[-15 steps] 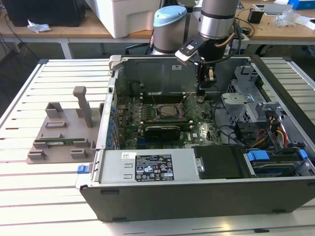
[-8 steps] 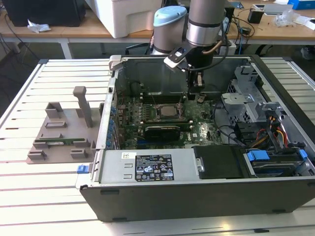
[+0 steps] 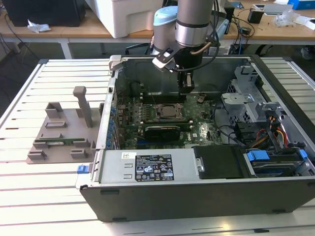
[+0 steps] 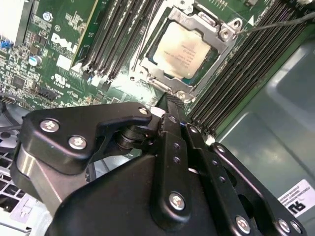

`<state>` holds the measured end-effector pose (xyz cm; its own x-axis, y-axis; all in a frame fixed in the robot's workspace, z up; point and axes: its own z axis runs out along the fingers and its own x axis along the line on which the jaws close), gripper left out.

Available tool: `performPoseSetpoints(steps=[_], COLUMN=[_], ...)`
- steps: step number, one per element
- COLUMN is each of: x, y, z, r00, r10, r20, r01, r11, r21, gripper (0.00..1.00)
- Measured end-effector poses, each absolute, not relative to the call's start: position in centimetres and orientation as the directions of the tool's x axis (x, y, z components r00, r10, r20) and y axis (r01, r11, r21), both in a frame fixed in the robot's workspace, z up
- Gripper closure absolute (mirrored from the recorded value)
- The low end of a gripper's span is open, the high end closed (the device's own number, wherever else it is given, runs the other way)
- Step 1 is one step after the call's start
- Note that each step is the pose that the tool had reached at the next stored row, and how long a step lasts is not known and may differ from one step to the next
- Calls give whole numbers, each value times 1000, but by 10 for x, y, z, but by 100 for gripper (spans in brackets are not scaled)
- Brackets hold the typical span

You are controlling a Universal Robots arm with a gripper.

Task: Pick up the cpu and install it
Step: 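Close the cpu cover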

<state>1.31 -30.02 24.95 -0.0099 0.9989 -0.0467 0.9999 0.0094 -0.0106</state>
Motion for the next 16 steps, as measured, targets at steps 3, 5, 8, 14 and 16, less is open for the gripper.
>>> performPoseSetpoints(steps=[3,5,8,14,16], x=[8,3,-3,-14,-18], y=[-300,-300,-300,-300,-300], z=[248,247,246,242,240], r00=[-10,-10,-10,-10,-10], r10=[999,999,999,999,999], r20=[-47,-47,-47,-47,-47], r01=[1000,1000,1000,1000,1000], r11=[10,9,9,9,9], r21=[-11,-11,-11,-11,-11], gripper=[89,89,89,89,89])
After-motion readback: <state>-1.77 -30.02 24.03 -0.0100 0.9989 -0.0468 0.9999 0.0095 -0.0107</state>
